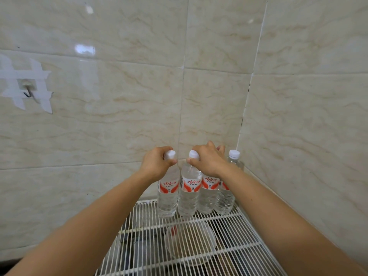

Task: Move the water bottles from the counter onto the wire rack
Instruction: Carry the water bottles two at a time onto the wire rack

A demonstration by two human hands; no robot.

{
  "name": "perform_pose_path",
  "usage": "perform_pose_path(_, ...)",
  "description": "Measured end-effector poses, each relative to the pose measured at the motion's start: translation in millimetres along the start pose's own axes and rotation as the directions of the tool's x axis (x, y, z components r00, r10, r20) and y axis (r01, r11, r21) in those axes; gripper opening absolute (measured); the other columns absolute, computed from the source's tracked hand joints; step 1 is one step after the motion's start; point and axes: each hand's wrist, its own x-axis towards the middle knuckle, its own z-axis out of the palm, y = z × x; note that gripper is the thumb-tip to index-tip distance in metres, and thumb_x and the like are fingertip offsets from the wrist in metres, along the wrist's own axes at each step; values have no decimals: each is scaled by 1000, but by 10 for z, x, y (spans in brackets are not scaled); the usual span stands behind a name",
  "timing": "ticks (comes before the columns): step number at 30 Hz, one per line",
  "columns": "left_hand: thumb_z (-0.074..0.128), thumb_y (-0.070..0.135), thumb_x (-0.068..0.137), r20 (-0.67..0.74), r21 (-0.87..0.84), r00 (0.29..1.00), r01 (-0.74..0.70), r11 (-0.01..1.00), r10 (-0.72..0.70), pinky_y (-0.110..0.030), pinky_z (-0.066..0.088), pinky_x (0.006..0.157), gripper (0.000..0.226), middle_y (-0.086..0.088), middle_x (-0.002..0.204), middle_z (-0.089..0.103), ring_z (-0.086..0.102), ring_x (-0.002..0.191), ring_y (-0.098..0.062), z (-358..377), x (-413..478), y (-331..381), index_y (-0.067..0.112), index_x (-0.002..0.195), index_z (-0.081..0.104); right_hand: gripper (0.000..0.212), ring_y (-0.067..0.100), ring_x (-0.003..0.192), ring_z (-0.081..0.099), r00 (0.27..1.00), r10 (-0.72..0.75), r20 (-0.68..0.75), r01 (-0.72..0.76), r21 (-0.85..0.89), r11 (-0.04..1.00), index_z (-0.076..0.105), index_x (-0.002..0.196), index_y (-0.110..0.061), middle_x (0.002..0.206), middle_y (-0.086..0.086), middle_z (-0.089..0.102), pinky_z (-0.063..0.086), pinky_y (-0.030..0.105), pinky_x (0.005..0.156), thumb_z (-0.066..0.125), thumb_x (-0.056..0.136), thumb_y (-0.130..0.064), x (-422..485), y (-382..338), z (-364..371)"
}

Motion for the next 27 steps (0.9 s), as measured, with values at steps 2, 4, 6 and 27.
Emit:
perform_pose_path(2,66,26,87,-1,-25,1000,24,999,-24,-42,46,103,58,-10,139,55,53,125,-26,0,-28,-15,14,140,45,26,21,110,40,1000,-11,-22,10,-30,1000,51,87,-22,96,-3,55,25,42,90,48,94,-47,-25,-10,19)
perform_pose_path(4,67,29,87,-10,-36,999,36,999,-37,-40,45,104,66,-9,142,52,51,128,-25,-8,-60,-31,14,144,39,28,20,112,40,998,-32,-53,26,-110,994,52,91,-23,105,-2,58,24,44,93,48,93,-51,-37,-35,37)
perform_pose_path(6,66,34,86,-28,-25,999,36,999,-37,-40,44,104,70,-7,142,51,51,128,-25,-37,-117,-53,14,146,36,35,20,118,39,994,-50,-98,35,-148,988,57,110,-21,119,-1,57,23,45,96,47,93,-50,-50,-72,44)
perform_pose_path(27,48,31,95,-342,381,855,505,775,-389,-37,35,108,47,-10,148,39,32,137,-28,-2518,-3314,-2402,16,140,46,50,24,130,34,829,-550,98,520,224,824,43,138,-14,137,4,45,28,38,99,46,96,-40,-1550,-3924,1458)
